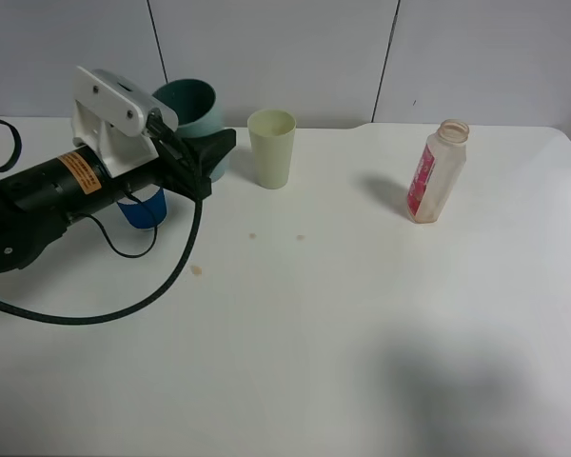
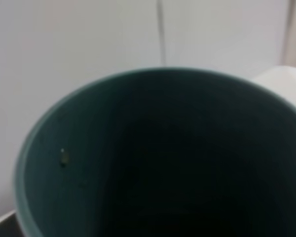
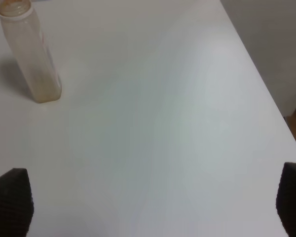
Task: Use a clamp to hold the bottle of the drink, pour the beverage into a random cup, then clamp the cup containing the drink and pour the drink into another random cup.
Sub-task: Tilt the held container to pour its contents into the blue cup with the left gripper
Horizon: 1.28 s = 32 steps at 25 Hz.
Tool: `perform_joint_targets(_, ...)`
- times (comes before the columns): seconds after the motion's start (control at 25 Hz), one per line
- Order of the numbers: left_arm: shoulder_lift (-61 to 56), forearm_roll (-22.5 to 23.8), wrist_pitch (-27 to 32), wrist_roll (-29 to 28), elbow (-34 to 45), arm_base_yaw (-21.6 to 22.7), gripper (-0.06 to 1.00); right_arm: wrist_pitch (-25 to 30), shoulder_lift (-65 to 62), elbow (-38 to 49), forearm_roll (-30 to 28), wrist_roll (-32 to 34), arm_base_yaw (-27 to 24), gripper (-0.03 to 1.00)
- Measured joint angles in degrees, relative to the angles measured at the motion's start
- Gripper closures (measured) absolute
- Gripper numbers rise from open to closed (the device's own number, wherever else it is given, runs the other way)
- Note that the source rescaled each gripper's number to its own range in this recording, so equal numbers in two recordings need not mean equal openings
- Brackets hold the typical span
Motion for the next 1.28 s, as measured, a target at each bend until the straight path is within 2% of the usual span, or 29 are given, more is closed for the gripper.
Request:
perform_joint_targets(0.24,-3.15,1.49,0.00,0.00,1.37,5.85,0.94,0.00,0.00,0.00,0.00,0.00,0.00,-0.01)
perform_joint_targets(0.32,-4.47,2.28,0.06,0.00,1.80,8.85,0.94,0.00,0.00,0.00,0.00,0.00,0.00,-0.01)
perform_joint_targets(0.36,-5.84,3.95,0.06,0.00,2.04,11.80,0.94,0.00,0.00,0.00,0.00,0.00,0.00,-0.01)
perform_joint_targets(0.68,-9.53,10.48,0.95,-0.17,2.06,24.43,0.94,0.00,0.00,0.00,0.00,0.00,0.00,-0.01)
perform_joint_targets(1.08,-9.53,13.86,4.44,-0.17,2.06,35.91,0.94,0.00,0.00,0.00,0.00,0.00,0.00,-0.01)
perform_joint_targets(1.28,-9.53,16.71,7.14,-0.17,2.06,40.20,0.94,0.00,0.00,0.00,0.00,0.00,0.00,-0.01)
